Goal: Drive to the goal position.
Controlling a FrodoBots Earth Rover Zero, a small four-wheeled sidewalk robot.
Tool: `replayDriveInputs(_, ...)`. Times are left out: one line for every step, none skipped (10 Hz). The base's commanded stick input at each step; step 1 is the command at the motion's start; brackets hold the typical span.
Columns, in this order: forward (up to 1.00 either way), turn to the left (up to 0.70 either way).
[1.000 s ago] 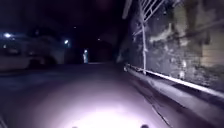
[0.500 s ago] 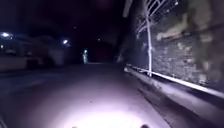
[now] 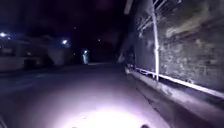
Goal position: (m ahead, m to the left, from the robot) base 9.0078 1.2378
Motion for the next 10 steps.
replayDriveInputs(0.7, 0.0)
replayDriveInputs(0.7, 0.0)
replayDriveInputs(0.7, 0.0)
replayDriveInputs(0.7, 0.0)
replayDriveInputs(0.7, 0.0)
replayDriveInputs(0.7, 0.0)
replayDriveInputs(0.7, 0.0)
replayDriveInputs(0.7, 0.0)
replayDriveInputs(0.7, 0.0)
replayDriveInputs(0.7, 0.0)
